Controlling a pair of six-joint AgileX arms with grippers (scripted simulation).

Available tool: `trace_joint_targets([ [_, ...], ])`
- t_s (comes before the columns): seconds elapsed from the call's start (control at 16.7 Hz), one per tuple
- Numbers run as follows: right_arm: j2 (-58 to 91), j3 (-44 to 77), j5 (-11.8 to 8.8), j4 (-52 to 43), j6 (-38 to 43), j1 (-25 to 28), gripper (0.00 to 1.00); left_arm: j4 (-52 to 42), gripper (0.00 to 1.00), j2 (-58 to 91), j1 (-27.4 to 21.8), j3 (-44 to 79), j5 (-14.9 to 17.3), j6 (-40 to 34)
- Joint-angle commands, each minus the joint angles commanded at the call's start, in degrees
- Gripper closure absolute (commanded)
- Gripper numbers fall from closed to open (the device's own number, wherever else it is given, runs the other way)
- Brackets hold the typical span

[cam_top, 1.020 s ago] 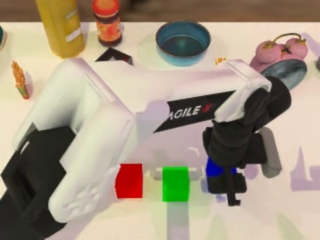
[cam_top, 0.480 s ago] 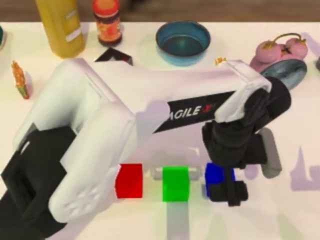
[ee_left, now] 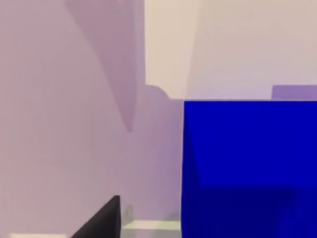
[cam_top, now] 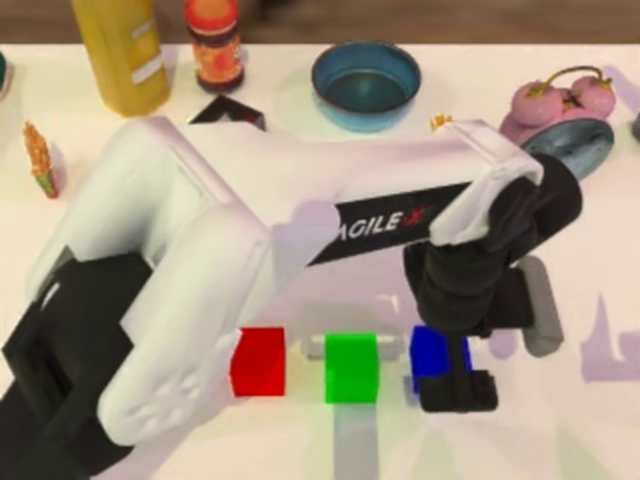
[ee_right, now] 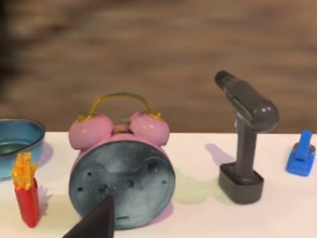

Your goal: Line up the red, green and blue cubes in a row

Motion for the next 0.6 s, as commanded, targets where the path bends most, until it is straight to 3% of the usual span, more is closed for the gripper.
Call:
trace_joint_targets([
  [0.6,0.00,0.00,0.00,0.00,0.00,0.00,0.00,-14.31,0.00,-2.18,1.07,12.13,-0.03,-0.10],
])
